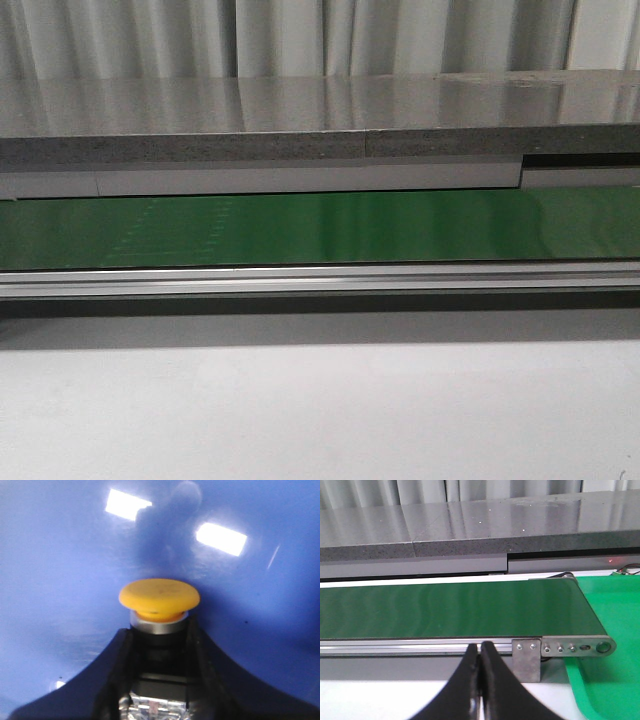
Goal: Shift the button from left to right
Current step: 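Lift the button and set it on the green belt, open left gripper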
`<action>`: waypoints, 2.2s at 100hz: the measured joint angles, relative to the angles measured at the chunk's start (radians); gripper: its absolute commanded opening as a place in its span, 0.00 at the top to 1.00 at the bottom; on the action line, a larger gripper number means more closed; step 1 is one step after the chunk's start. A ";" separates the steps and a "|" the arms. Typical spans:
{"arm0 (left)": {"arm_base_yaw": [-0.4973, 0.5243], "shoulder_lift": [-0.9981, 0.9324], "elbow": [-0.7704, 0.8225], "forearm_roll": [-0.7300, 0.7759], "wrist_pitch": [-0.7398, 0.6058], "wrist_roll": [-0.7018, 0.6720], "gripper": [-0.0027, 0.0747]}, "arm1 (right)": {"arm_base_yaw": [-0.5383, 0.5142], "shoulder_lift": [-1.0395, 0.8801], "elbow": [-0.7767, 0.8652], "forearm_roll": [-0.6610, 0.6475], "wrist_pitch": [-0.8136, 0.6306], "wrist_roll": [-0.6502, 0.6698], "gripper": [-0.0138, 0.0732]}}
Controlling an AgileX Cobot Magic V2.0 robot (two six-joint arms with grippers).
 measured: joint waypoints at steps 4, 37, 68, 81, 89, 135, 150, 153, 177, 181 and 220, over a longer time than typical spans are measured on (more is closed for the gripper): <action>0.000 0.000 -0.005 0.000 0.008 0.000 0.99 | 0.000 0.000 0.000 0.000 0.000 0.000 0.92; 0.000 -0.047 -0.154 -0.044 0.128 0.030 0.99 | 0.000 0.000 0.000 0.000 0.000 0.000 0.92; -0.100 -0.126 -0.216 -0.185 0.232 0.167 0.99 | 0.000 0.000 0.000 0.000 0.000 0.000 0.92; -0.163 -0.117 -0.216 -0.193 0.235 0.174 0.99 | 0.000 0.000 0.000 0.000 0.000 0.000 0.92; -0.186 -0.107 -0.216 -0.195 0.235 0.174 0.99 | 0.000 0.000 0.000 0.000 0.000 0.000 0.92; -0.207 -0.101 -0.216 -0.195 0.235 0.176 0.21 | 0.000 0.000 0.000 0.000 0.000 0.000 0.92; -0.207 -0.101 -0.216 -0.195 0.239 0.176 0.21 | 0.000 0.000 0.000 0.000 0.000 0.000 0.92; -0.207 -0.101 -0.216 -0.195 0.243 0.176 0.21 | 0.000 0.000 0.000 0.000 0.000 0.000 0.92; -0.207 -0.139 -0.216 -0.226 0.243 0.176 0.21 | 0.000 0.000 0.000 0.000 0.000 0.000 0.92; -0.207 -0.161 -0.216 -0.231 0.231 0.176 0.21 | 0.000 0.000 0.000 0.000 0.000 0.000 0.92; -0.311 -0.523 0.016 -0.250 -0.068 0.203 0.21 | 0.000 0.000 0.000 0.000 0.000 0.000 0.92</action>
